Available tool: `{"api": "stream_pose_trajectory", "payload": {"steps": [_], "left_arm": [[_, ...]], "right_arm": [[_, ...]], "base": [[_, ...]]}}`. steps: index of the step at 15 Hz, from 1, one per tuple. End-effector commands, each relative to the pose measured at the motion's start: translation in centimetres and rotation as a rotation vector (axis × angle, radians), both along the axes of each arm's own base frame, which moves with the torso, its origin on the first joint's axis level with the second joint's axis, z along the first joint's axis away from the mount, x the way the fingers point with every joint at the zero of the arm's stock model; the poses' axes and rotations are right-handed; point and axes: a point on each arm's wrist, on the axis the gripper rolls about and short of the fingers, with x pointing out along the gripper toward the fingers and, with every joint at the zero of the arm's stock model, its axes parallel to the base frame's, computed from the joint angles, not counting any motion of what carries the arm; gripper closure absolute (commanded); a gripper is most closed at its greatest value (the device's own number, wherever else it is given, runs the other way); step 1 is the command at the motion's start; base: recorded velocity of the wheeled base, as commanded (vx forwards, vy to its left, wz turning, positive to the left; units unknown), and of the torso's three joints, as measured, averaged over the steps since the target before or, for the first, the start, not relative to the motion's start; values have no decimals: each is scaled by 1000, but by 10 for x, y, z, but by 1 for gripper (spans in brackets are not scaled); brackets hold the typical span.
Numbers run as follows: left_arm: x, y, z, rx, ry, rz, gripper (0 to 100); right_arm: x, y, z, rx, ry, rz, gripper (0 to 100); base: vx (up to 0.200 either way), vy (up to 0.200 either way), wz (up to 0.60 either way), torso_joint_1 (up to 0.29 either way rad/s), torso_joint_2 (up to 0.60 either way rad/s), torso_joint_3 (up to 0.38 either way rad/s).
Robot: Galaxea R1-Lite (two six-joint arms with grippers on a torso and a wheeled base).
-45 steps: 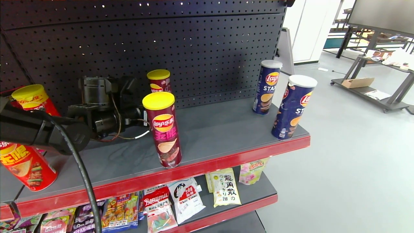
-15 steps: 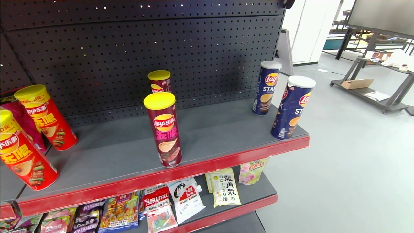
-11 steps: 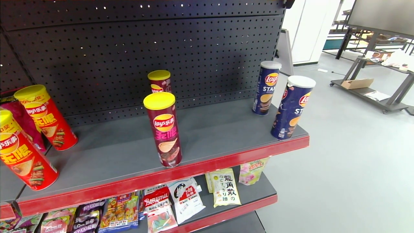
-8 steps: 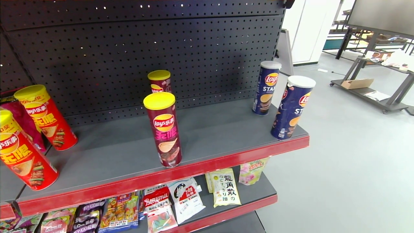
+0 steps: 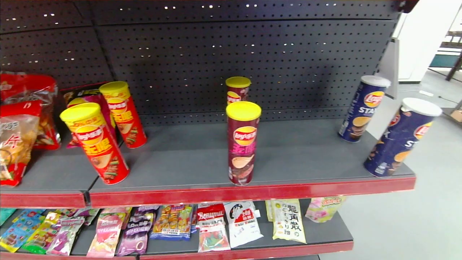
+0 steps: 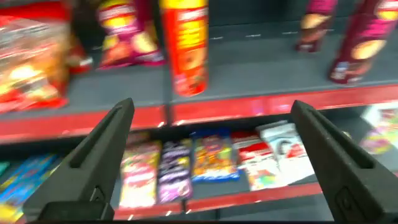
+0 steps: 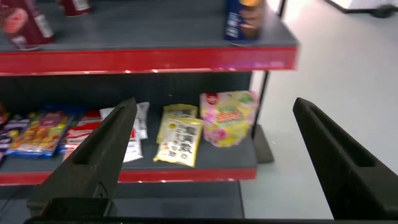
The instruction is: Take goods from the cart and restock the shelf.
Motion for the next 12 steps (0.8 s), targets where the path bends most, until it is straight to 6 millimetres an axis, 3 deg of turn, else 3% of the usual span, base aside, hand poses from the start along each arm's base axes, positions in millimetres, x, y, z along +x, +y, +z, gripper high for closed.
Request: {"api": "stream_pose_trajectory", "payload": {"steps": [1, 9, 10, 11, 12], "left_arm": [[1, 0, 0, 1, 7, 1, 0], [24, -2, -40, 9, 55, 97, 0], [29, -3, -48, 3, 44, 74, 0], [36, -8, -62, -6, 6, -56, 0], [38, -8, -68, 3, 12, -70, 0]], "right_arm": [[0, 0, 0, 0, 1, 1, 0], [0, 1, 1, -17, -5, 47, 0], [0, 1, 1, -8, -6, 47, 0], [0, 1, 1, -6, -6, 45, 0], [-2, 1, 11, -5, -40, 54, 0]], "base": [[0, 0, 0, 0, 0, 0], [0, 0, 0, 0, 0, 0], [0, 0, 0, 0, 0, 0], [0, 0, 0, 0, 0, 0], [0, 0, 0, 0, 0, 0]]}}
